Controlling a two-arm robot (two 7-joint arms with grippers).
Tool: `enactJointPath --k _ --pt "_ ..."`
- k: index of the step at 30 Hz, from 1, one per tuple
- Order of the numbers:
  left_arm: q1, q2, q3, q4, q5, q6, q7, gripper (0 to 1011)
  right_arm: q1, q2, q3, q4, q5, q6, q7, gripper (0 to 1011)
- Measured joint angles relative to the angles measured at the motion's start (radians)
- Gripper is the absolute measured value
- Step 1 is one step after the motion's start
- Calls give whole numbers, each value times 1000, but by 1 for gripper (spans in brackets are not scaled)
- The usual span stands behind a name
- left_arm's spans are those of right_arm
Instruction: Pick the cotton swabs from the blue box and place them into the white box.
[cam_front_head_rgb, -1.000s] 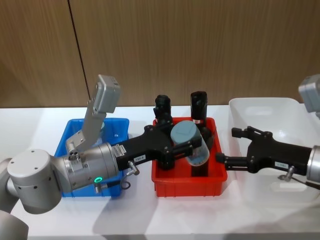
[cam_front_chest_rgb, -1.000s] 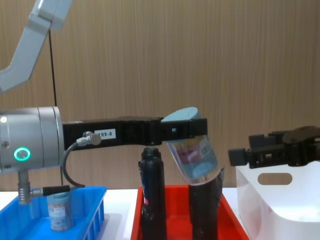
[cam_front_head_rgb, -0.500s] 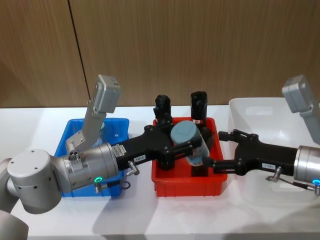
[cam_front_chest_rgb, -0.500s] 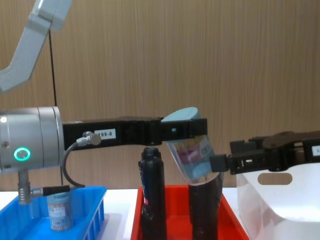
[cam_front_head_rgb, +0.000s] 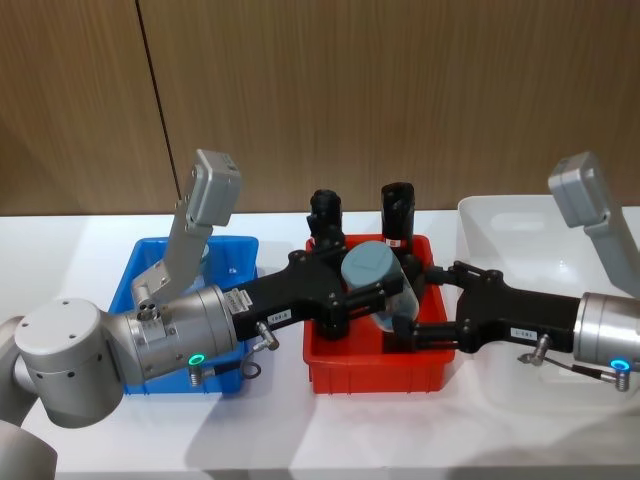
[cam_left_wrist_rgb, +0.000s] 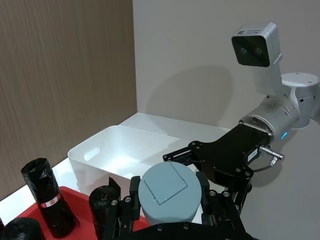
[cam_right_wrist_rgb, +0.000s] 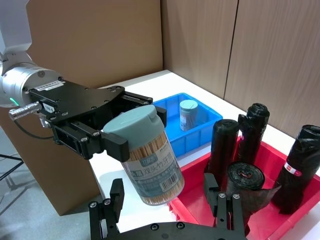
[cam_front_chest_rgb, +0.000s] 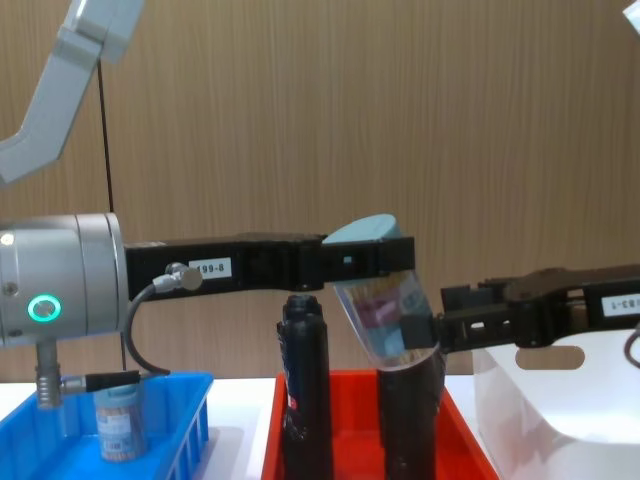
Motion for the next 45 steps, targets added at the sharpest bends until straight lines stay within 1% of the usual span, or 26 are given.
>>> enactJointPath --k 20,40,41,43,45 --pt "0 0 0 0 0 0 0 668 23 -20 -36 19 -8 -7 0 1002" --pt "0 0 0 0 0 0 0 668 37 -30 -59 29 -9 -12 -12 1002" --pt "0 0 0 0 0 0 0 668 38 -30 -61 30 -9 -12 -14 981" --pt "0 0 0 0 0 0 0 668 39 -32 -63 31 -9 -13 -17 972" --pt "0 0 0 0 0 0 0 669 40 -32 -65 32 -9 -13 -18 919"
